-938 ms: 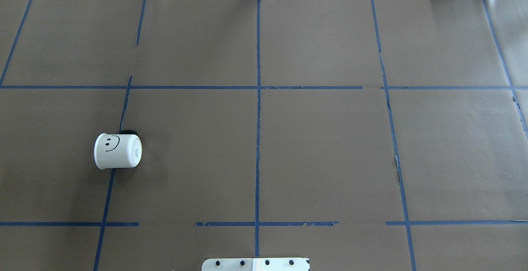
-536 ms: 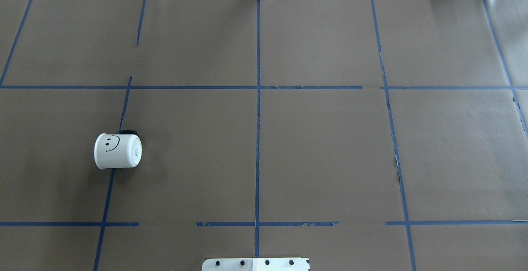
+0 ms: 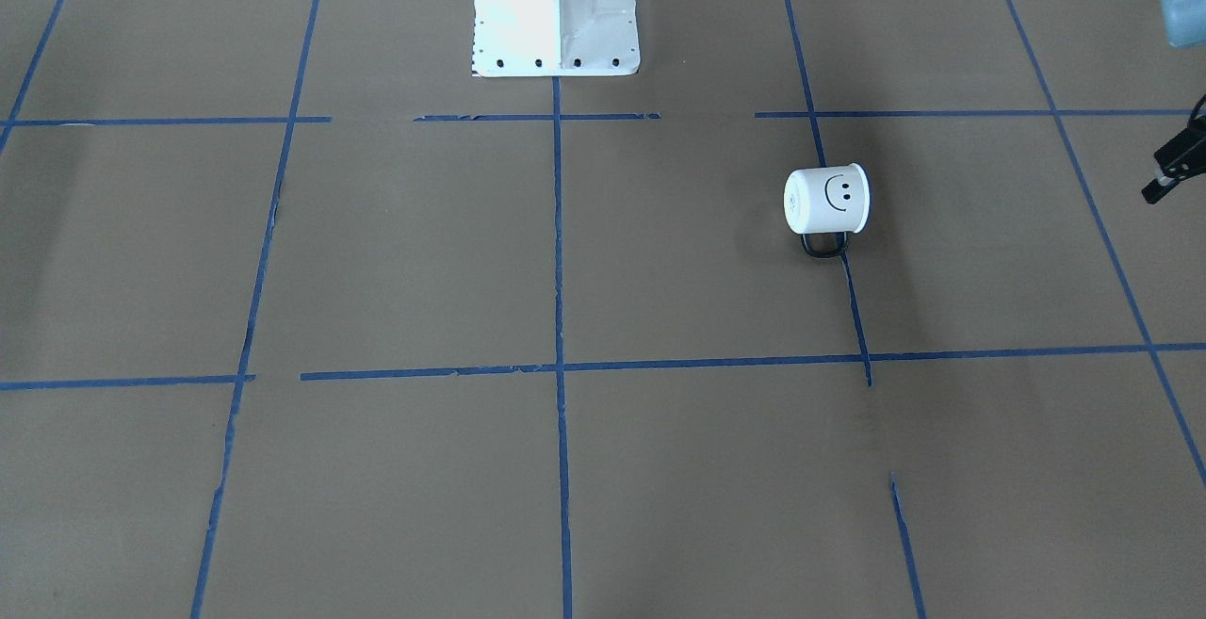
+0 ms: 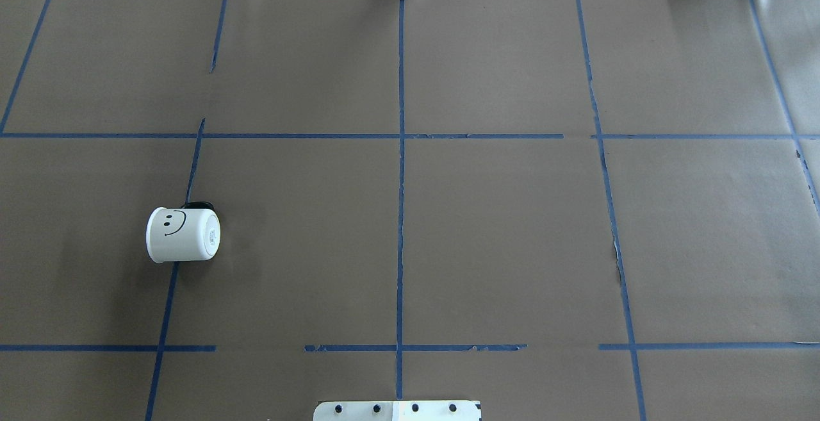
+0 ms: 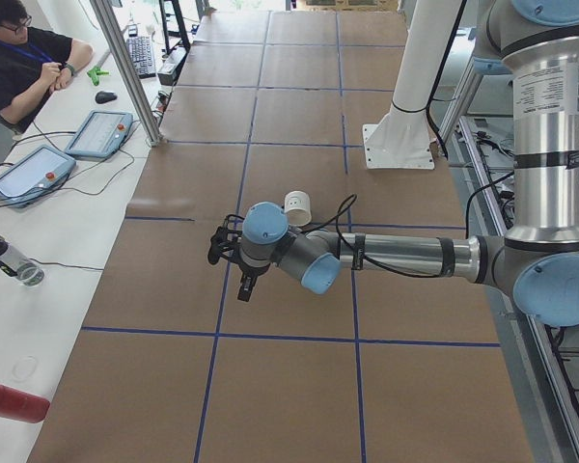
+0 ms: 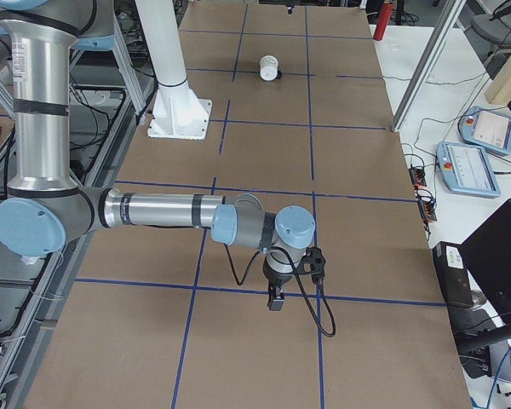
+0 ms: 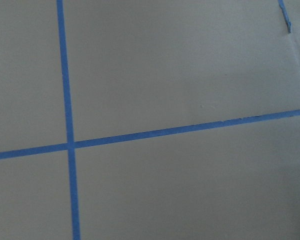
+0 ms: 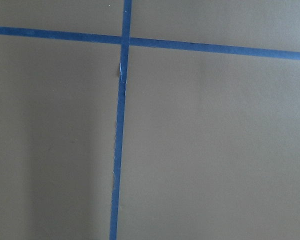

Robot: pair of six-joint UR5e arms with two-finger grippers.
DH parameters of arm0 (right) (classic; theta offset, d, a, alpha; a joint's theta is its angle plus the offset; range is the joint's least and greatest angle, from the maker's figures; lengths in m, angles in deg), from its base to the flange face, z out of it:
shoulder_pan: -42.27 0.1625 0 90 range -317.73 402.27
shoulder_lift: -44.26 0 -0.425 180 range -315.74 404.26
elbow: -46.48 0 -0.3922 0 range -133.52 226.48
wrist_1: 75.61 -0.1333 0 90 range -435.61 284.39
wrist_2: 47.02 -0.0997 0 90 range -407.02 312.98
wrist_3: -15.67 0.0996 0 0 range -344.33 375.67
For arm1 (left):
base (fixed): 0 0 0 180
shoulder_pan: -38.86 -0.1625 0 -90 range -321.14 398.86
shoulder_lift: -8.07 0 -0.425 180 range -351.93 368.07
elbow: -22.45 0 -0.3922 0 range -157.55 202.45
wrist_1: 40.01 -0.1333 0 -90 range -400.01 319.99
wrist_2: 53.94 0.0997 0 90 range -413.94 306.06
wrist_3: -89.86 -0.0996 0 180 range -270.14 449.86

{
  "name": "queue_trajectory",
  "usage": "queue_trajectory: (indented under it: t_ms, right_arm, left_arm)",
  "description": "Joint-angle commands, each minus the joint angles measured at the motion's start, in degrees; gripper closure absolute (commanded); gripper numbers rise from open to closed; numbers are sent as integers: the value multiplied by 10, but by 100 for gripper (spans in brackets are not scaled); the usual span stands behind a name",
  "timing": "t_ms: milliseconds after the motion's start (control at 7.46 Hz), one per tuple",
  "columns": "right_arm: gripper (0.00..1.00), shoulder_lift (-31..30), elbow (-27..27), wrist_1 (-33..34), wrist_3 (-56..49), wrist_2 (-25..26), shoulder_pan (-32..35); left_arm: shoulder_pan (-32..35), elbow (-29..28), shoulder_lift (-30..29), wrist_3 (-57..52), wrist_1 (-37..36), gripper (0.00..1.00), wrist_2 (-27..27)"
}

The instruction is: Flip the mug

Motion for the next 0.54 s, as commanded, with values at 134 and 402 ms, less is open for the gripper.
queue_trajectory:
  t_ms: [134, 402]
  right_arm:
    - [0, 0, 0, 0, 0, 0, 0]
    - [0, 0, 0, 0, 0, 0, 0]
  left_arm:
    - [-134, 0, 23, 249, 190, 0, 96]
    - [-233, -1, 24, 366, 268, 0, 167]
